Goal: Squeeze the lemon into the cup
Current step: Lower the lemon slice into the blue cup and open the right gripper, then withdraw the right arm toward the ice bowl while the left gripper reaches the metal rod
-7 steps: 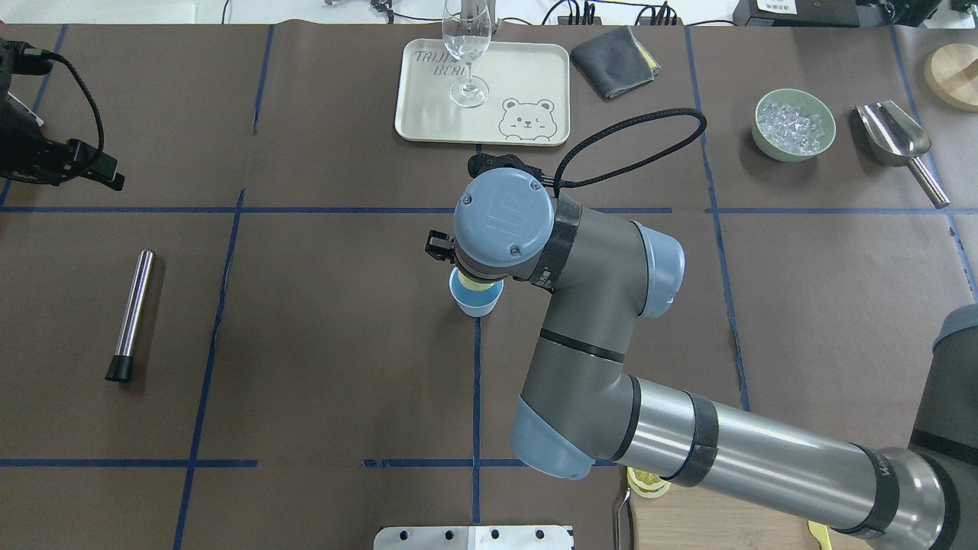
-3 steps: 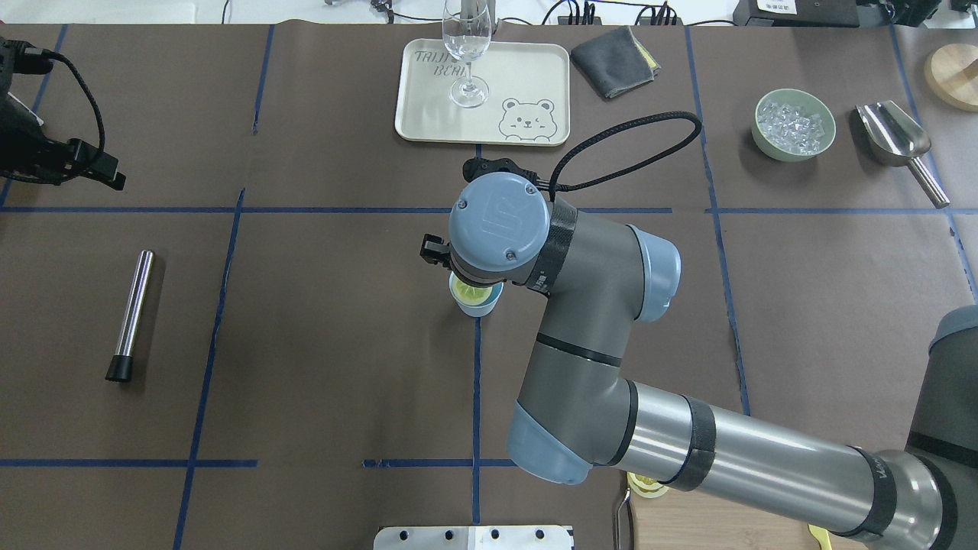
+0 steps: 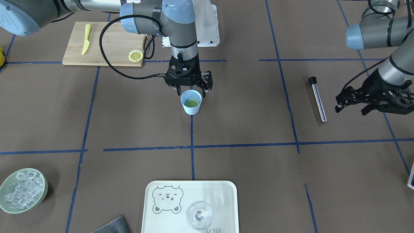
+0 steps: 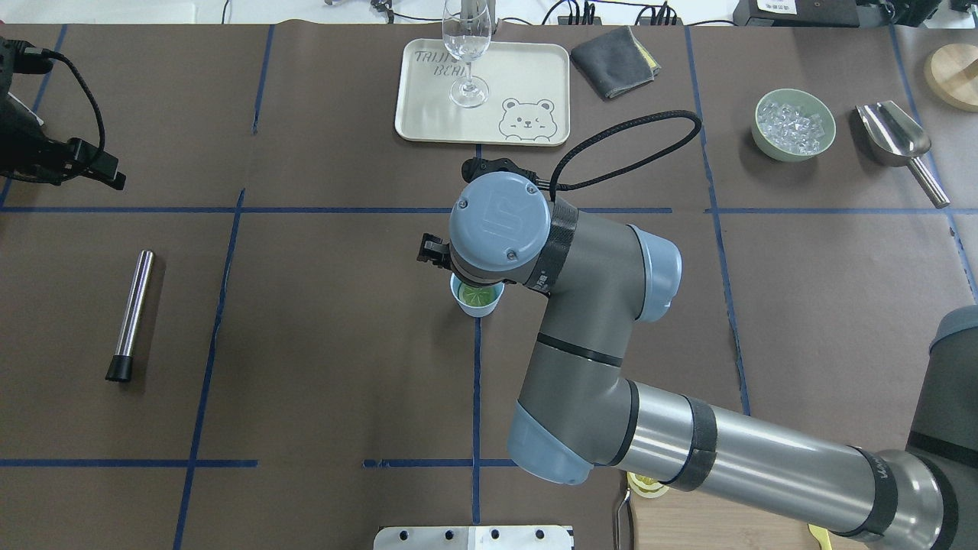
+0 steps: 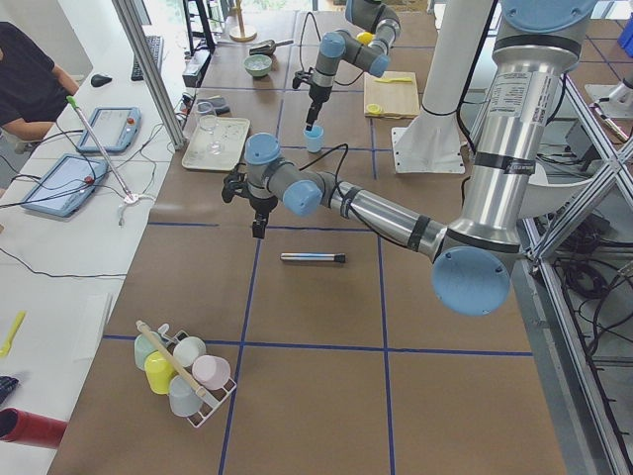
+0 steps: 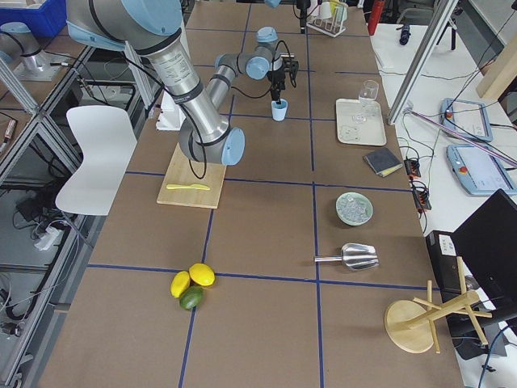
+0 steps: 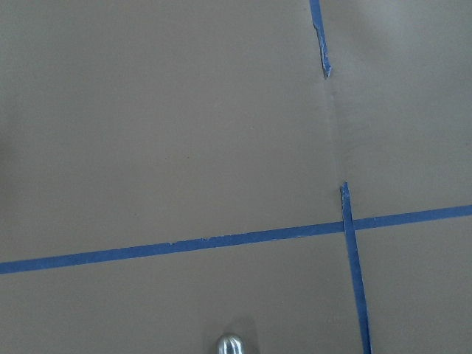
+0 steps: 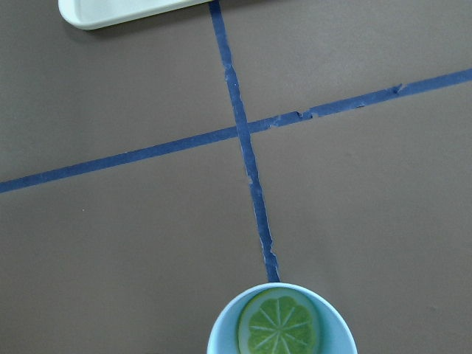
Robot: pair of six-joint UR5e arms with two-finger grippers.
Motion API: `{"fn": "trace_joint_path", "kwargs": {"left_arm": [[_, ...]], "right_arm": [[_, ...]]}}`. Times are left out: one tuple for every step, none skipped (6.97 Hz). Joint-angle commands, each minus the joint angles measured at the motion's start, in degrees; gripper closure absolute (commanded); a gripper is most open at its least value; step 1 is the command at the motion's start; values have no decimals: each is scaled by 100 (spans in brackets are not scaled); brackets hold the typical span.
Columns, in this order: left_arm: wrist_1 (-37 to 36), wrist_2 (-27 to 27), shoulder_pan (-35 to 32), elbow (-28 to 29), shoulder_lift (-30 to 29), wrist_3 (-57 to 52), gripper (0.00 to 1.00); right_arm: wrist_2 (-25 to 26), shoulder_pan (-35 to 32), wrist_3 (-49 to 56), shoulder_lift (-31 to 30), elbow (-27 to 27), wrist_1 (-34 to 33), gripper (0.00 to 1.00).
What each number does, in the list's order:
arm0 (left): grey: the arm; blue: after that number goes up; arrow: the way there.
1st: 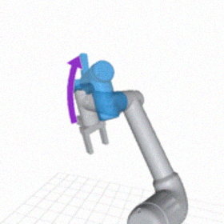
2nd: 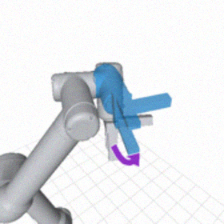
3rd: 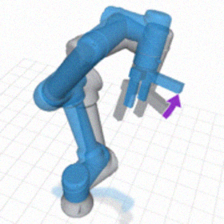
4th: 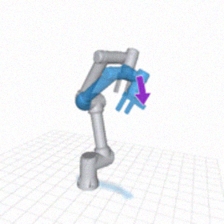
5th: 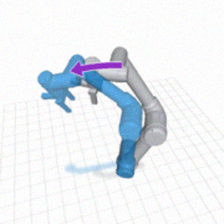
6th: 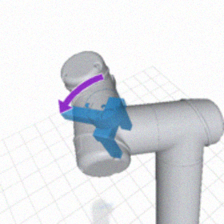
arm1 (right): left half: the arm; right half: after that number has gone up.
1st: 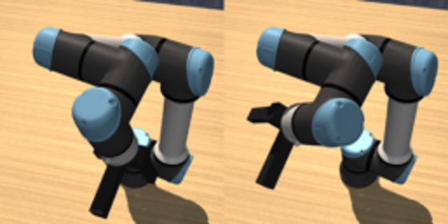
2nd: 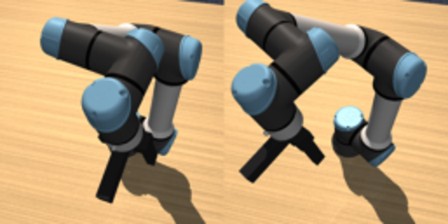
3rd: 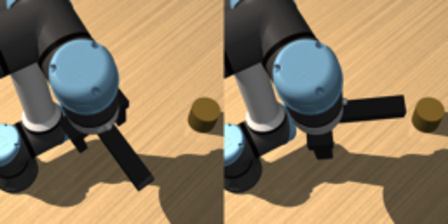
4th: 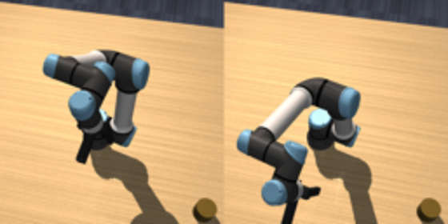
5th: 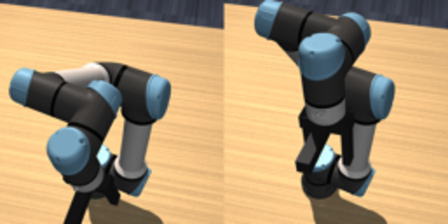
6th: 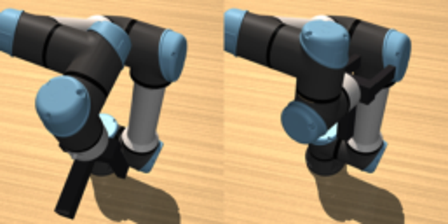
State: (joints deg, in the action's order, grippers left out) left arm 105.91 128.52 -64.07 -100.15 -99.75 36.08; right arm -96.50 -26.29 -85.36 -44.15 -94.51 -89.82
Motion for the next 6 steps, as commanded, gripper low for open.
{"fn": "trace_joint_path", "kwargs": {"left_arm": [[9,7,235,136,52,57,0],[0,7,419,319,53,75,0],[-61,7,578,347,87,75,0],[-61,-11,684,339,279,57,0],[-70,-11,850,347,333,57,0],[-70,-2,1035,382,342,75,0]], "right_arm": [[-508,-339,176,-154,-216,-62,0],[-641,-542,456,-494,-513,-62,0],[-851,-840,824,-941,-881,-62,0],[-993,-1165,1080,-1337,-1146,-71,0],[-1107,-1446,1587,-1585,-1340,-149,0],[-1195,-1754,2071,-1762,-1534,-341,0]]}}
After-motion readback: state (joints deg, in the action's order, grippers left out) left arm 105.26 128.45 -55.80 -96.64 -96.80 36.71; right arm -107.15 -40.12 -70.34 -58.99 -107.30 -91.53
